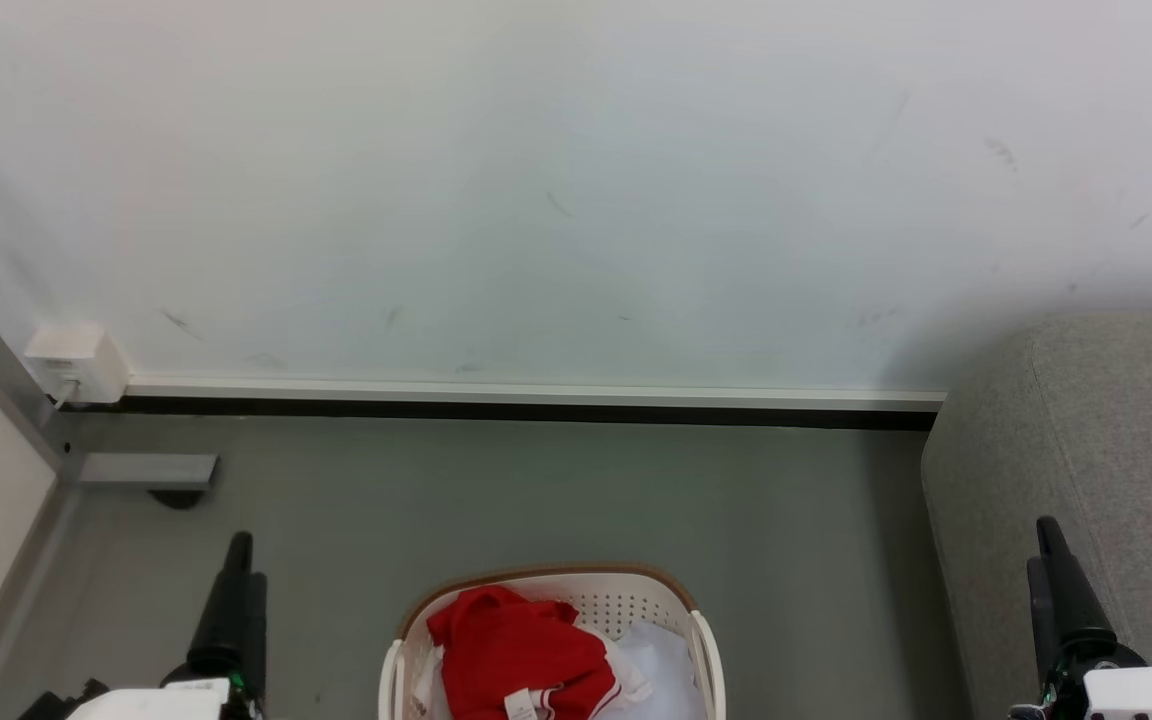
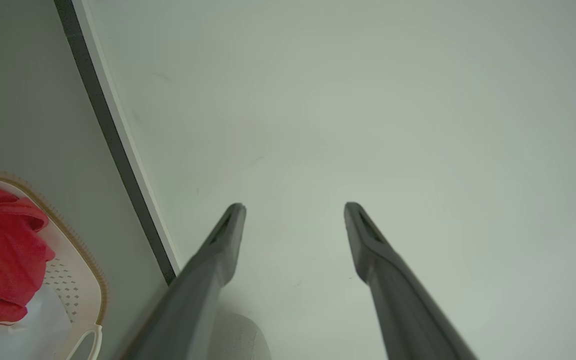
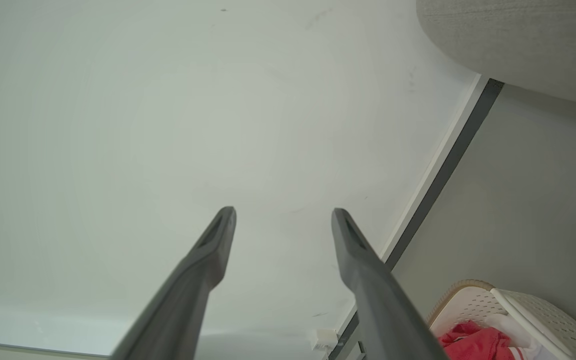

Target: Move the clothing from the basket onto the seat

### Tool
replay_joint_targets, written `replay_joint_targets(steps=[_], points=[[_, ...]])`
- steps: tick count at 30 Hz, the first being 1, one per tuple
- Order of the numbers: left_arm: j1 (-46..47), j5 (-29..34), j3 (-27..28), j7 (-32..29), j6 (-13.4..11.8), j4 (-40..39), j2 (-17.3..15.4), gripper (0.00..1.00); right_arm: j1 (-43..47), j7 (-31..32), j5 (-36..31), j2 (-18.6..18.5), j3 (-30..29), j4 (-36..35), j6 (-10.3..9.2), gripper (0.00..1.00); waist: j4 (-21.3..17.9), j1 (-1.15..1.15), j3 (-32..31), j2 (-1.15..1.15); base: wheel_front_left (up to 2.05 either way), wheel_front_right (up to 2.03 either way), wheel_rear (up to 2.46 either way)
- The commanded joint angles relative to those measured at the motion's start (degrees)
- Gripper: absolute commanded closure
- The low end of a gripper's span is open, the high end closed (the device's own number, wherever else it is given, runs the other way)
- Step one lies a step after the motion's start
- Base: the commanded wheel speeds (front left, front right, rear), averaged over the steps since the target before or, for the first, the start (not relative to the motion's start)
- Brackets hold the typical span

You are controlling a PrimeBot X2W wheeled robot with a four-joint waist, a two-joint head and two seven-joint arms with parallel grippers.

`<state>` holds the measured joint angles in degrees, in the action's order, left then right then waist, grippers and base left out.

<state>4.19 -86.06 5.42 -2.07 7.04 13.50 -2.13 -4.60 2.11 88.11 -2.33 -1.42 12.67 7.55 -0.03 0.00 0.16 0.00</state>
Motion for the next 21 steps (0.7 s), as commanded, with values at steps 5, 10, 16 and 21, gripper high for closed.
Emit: replay_joint_targets(steps=[5,10,16,21], points=[[1.30,6.48,0.29,1.62,0.27,-2.72,-0.48,0.00,-1.95,-1.62,-5.55,-1.32,1.93,-2.04,-0.02,0.00,0.00,0.00,-0.10,0.00,0.00,0.00,0.00],[1.00,12.49,0.60,2.78,0.29,-3.87,-0.52,0.00,-1.99,-2.81,-10.89,-1.64,3.19,-2.48,-0.03,0.00,0.01,0.00,-0.24,0.00,0.00,0.00,0.00],[0.54,21.07,0.84,4.08,0.31,-5.51,-0.56,0.00,-2.20,-4.11,-17.90,-1.94,4.59,-3.35,-0.03,0.00,0.02,0.00,-0.30,0.00,0.00,0.00,0.00],[0.22,27.61,0.44,5.16,-0.23,-6.28,-0.60,0.00,-2.37,-5.16,-23.81,-2.18,5.48,-4.08,-0.04,0.00,0.04,0.00,-0.33,0.00,0.00,0.00,0.00]])
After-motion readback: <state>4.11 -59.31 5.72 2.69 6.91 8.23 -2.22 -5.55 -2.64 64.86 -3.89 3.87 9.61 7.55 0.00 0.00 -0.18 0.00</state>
